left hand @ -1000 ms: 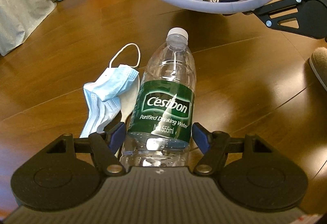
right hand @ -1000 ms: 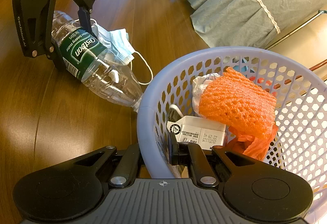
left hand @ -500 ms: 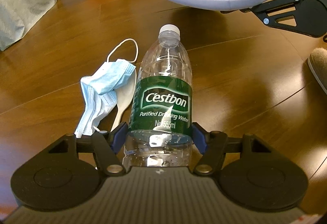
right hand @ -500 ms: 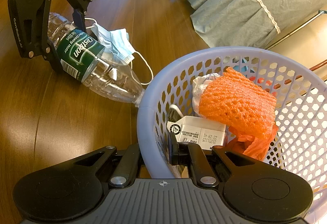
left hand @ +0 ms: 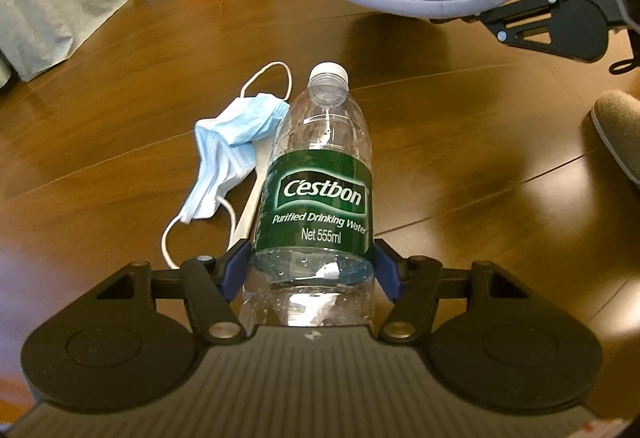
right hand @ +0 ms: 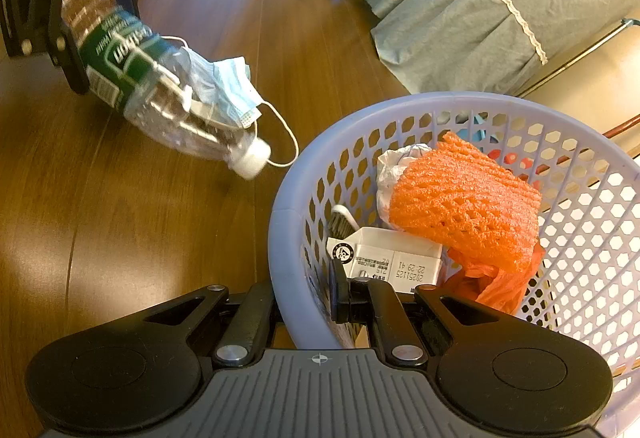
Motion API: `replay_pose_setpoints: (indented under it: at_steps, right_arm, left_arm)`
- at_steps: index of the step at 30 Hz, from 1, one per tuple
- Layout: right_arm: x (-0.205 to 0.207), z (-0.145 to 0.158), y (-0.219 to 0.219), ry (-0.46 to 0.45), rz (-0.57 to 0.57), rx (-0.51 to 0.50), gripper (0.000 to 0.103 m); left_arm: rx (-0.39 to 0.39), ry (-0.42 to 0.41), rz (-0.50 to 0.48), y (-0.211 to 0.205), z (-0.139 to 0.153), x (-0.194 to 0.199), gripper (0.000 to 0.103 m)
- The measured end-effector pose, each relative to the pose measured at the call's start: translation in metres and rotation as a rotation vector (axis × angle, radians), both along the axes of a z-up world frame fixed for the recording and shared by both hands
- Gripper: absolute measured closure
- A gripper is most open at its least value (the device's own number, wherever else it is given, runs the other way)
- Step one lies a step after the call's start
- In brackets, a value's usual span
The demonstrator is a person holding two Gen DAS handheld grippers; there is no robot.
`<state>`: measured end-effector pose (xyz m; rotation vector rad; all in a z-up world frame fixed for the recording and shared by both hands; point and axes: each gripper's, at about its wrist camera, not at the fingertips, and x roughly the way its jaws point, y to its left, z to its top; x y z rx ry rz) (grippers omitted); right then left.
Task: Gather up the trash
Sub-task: 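Lift the water bottle with the left tool toward the wastebasket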
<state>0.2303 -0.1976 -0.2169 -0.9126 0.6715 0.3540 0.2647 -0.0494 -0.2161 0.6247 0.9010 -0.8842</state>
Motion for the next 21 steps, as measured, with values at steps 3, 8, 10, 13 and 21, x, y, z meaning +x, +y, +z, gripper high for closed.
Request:
replay_pose_setpoints:
  at_steps: [3,8,10,13,21]
  right_arm:
    - [0.001,0.000,0.000,0.000,-0.001,0.000,0.098]
    - [0.001,0.000,0.001,0.000,-0.003,0.001,0.098]
    - [0.001,0.000,0.001,0.000,-0.005,0.003,0.098]
    - [0.001,0.000,0.001,0.000,-0.006,0.004,0.098]
    - [0.000,0.000,0.001,0.001,-0.006,0.000,0.098]
  left_arm:
    - [0.000,0.001,0.018,0.006,0.011,-0.003,0.043]
    - [0.010,-0.009,0.052,0.015,0.032,-0.006,0.043]
    - [0.012,-0.014,0.062,0.016,0.038,-0.006,0.043]
    - [0.013,-0.024,0.074,0.020,0.045,-0.004,0.043]
    - [-0.006,-0.048,0.092,0.025,0.062,-0.002,0.043]
